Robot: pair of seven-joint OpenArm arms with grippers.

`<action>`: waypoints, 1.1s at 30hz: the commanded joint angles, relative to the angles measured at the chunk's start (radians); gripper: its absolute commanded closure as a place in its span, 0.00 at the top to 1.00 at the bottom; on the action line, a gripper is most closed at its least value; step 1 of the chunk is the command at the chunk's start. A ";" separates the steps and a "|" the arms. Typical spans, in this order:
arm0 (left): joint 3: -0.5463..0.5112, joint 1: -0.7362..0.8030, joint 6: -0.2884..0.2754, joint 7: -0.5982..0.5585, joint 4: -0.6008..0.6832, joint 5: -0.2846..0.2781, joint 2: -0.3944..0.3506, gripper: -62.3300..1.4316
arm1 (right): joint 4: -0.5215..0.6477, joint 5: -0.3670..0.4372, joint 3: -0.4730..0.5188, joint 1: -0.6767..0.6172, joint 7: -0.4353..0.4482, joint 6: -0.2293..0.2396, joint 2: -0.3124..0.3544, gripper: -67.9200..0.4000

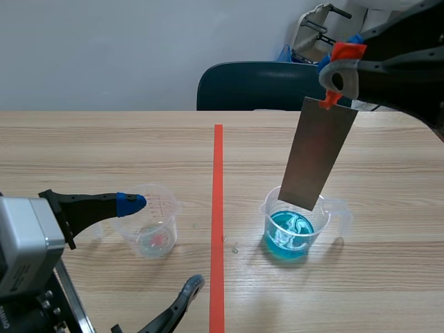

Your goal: Do the redox reaction experiment

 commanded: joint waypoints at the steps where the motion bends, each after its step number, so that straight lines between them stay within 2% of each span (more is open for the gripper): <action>1: 0.000 0.003 -0.001 -0.014 0.015 -0.010 0.003 1.00 | 0.017 0.024 0.026 0.012 0.017 0.007 0.019 0.01; 5: -0.001 0.003 -0.001 -0.014 0.015 -0.010 0.003 1.00 | 0.021 0.043 0.037 0.012 0.018 0.007 0.031 0.01; 33: -0.001 0.003 -0.001 -0.014 0.015 -0.010 0.003 1.00 | 0.021 0.043 0.040 0.011 0.010 0.007 0.030 0.01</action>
